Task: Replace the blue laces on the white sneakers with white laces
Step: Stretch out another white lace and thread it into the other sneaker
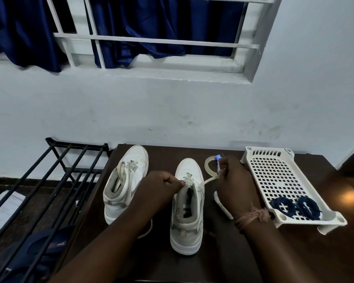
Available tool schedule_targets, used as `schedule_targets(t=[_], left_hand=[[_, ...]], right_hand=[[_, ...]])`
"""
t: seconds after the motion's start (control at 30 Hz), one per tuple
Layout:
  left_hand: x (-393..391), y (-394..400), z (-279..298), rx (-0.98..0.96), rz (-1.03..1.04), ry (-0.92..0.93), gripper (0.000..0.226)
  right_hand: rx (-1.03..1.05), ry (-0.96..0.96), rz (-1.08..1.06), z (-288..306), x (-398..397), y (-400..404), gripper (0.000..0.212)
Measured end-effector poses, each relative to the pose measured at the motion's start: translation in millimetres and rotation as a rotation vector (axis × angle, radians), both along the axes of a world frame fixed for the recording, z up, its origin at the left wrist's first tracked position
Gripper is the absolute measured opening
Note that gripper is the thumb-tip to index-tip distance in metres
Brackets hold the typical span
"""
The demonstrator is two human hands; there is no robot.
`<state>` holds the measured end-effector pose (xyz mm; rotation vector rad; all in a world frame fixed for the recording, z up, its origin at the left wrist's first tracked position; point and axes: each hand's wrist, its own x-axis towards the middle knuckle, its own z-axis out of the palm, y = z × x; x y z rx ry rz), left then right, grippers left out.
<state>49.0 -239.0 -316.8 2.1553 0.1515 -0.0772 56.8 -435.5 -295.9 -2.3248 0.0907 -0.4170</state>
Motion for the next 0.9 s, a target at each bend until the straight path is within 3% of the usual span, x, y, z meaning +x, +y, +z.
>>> schedule_targets(t=[0.2,0.33,0.5,0.8,0.9], left_hand=[[3,3,-5,-0.360,0.071,0.201,0.021],[4,1,-7,-0.512,0.108,0.288,0.024],[6,2,-11,-0.539,0.113,0.281,0.024],[7,2,-9,-0.570,0.102,0.287,0.024],[6,2,-9,-0.555,0.107,0.283,0.024]], right_hand=[[-0.193,0.120,0.146,-11,-1,4,0.029],[-0.087,-0.181,0.277,-2,-4,20,0.036],[0.134,-0.038,0.265,2,-9,34,0.018],[-0.057,-0.116,0.361,-10,-8,42,0.013],[-0.022,-0.152,0.398,-15,-6,41,0.027]])
